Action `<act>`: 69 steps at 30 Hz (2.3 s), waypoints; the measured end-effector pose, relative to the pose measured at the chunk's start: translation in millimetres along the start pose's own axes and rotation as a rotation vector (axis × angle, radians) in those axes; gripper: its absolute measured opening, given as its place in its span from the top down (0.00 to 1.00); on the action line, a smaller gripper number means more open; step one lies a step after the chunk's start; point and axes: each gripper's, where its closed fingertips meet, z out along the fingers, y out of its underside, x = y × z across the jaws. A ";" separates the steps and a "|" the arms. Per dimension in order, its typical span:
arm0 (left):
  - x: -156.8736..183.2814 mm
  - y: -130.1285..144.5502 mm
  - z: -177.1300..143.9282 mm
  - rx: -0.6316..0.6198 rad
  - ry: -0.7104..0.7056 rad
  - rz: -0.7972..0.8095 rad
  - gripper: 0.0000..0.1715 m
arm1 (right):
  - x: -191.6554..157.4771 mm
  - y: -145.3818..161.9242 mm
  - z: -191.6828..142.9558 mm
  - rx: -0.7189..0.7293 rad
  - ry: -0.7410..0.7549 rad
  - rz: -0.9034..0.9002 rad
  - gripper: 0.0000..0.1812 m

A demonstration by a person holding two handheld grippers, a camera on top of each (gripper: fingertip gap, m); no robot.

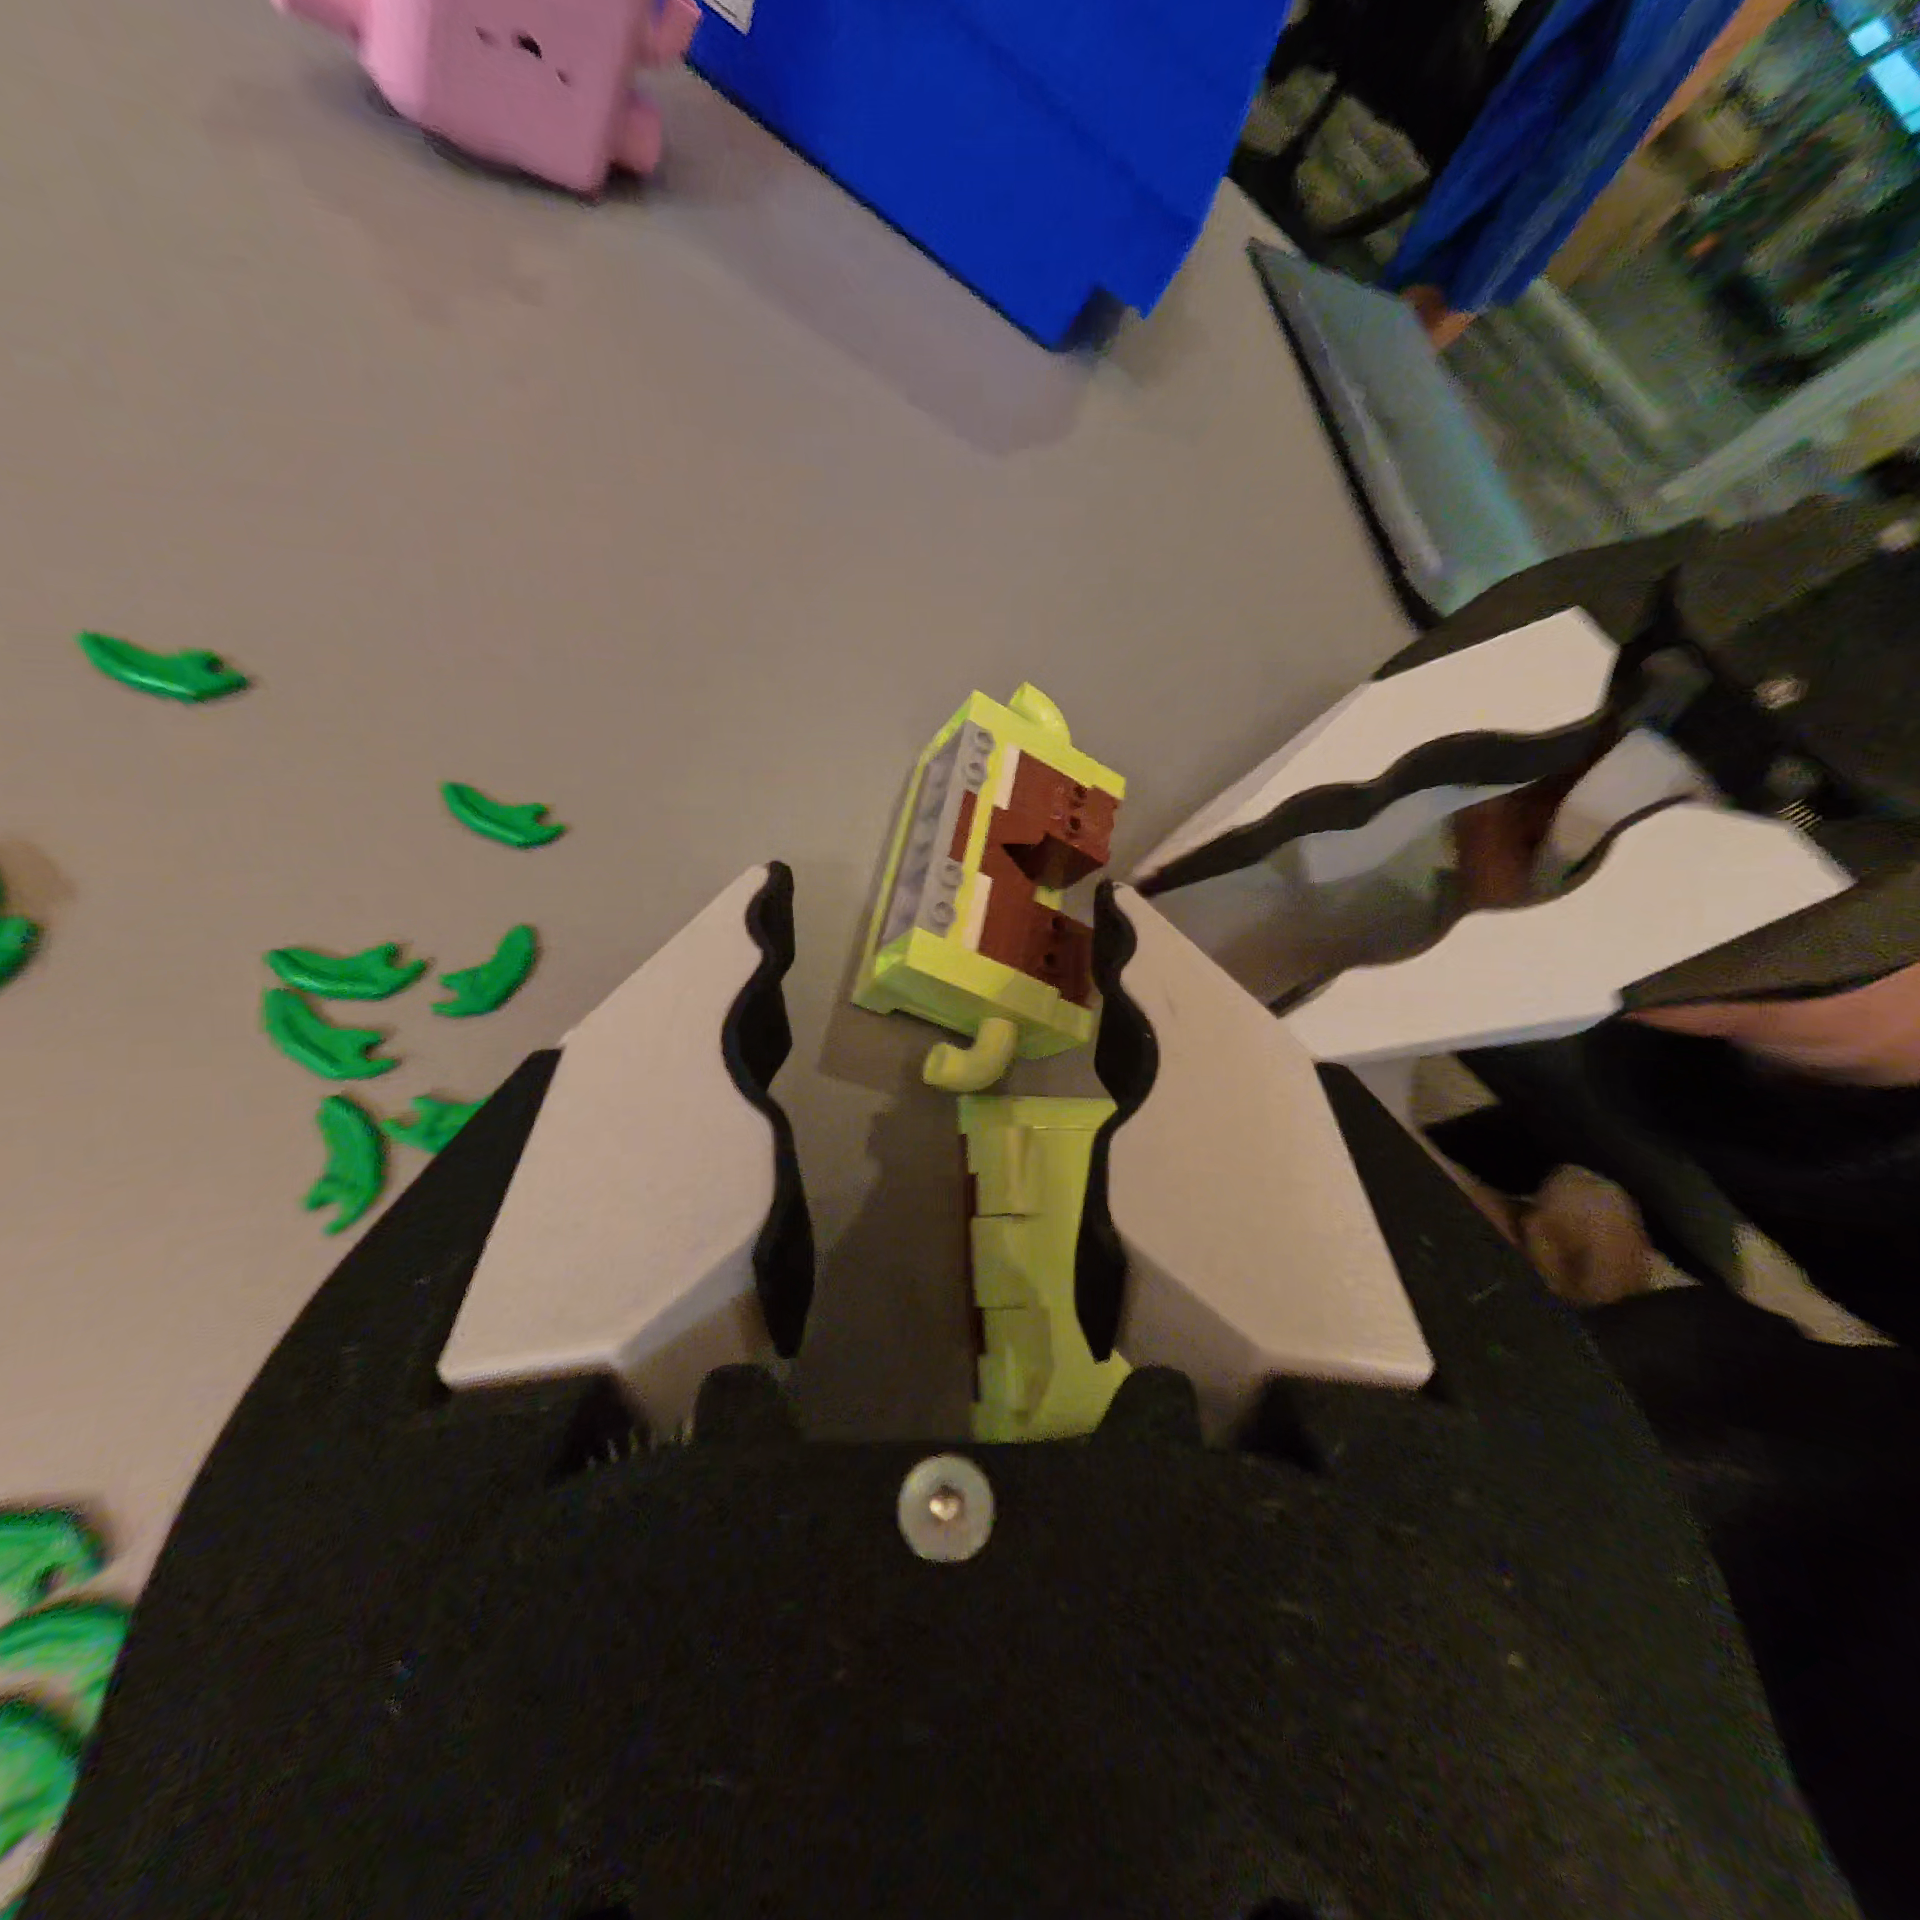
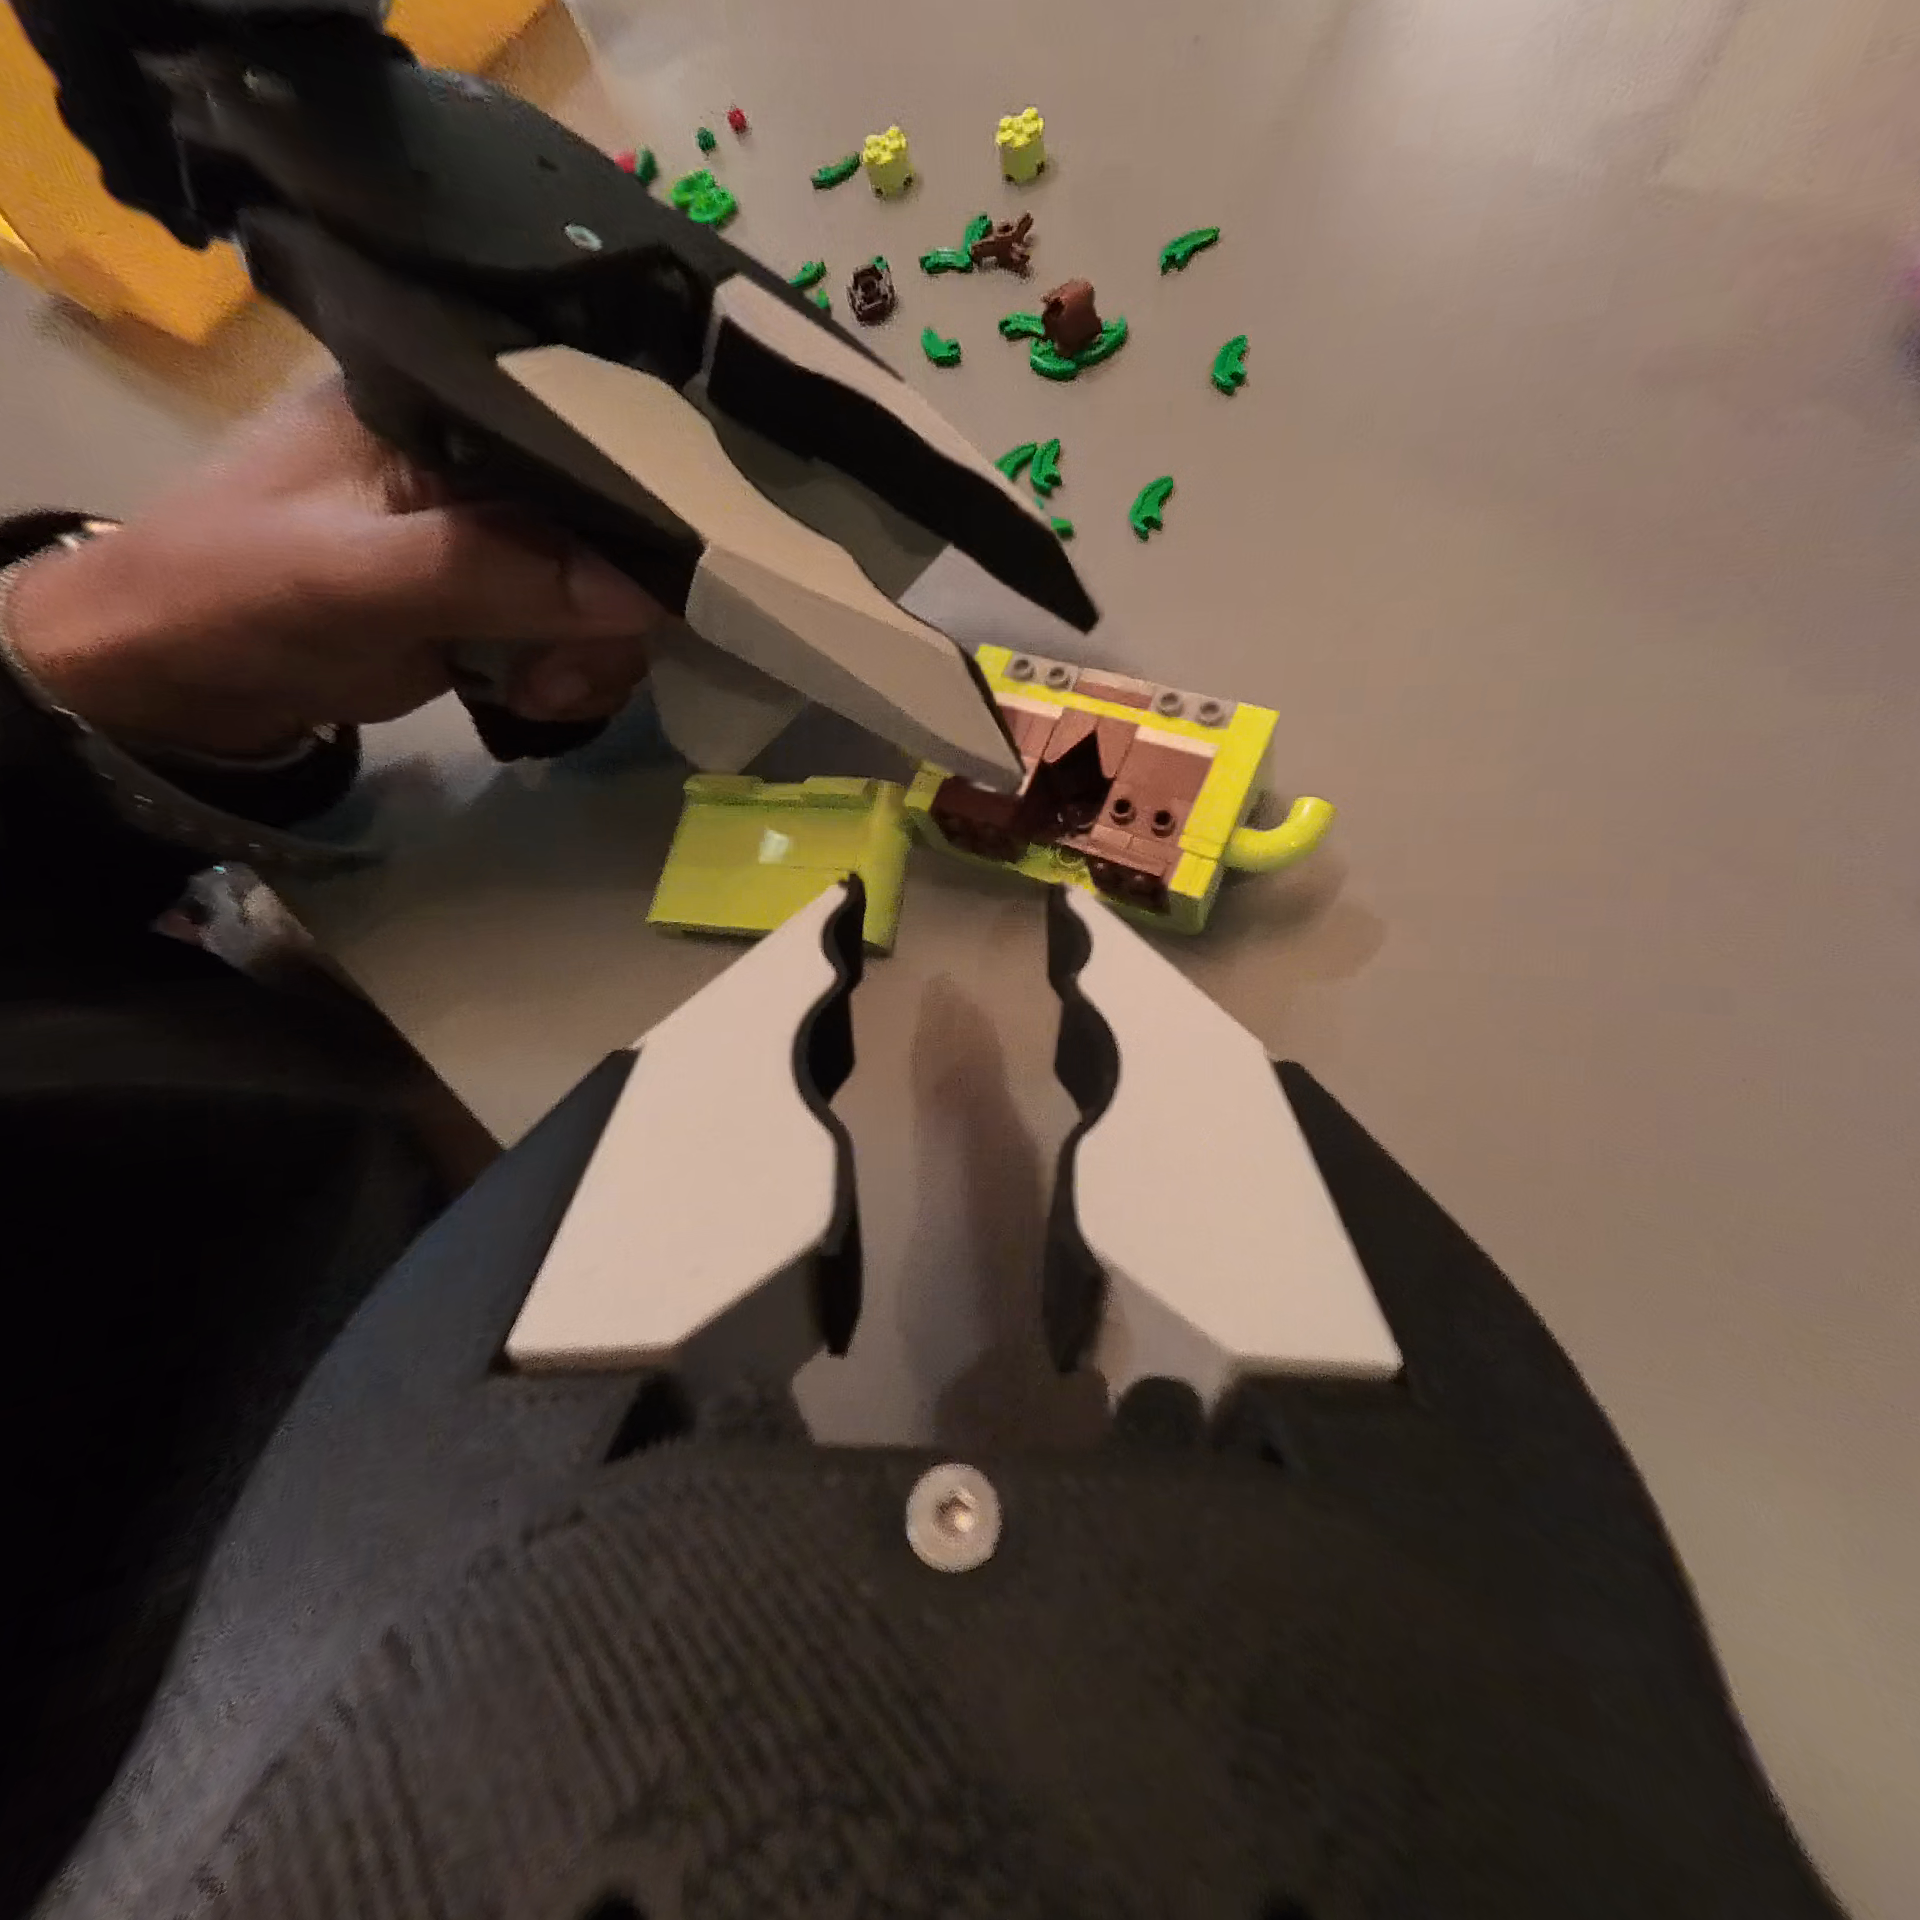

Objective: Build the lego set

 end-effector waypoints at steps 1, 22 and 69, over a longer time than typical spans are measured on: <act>5.6 1.0 1.7 -0.003 0.056 -0.040 0.67 | -1.6 -1.4 3.0 0.012 0.008 -0.015 0.77; 51.3 -26.6 -21.3 0.199 0.495 -0.219 0.62 | 1.7 2.1 -3.2 0.028 -0.078 -0.020 0.75; 53.3 -9.2 -15.8 0.100 0.431 0.092 0.80 | -6.6 -51.2 -53.9 0.397 -0.977 0.784 0.74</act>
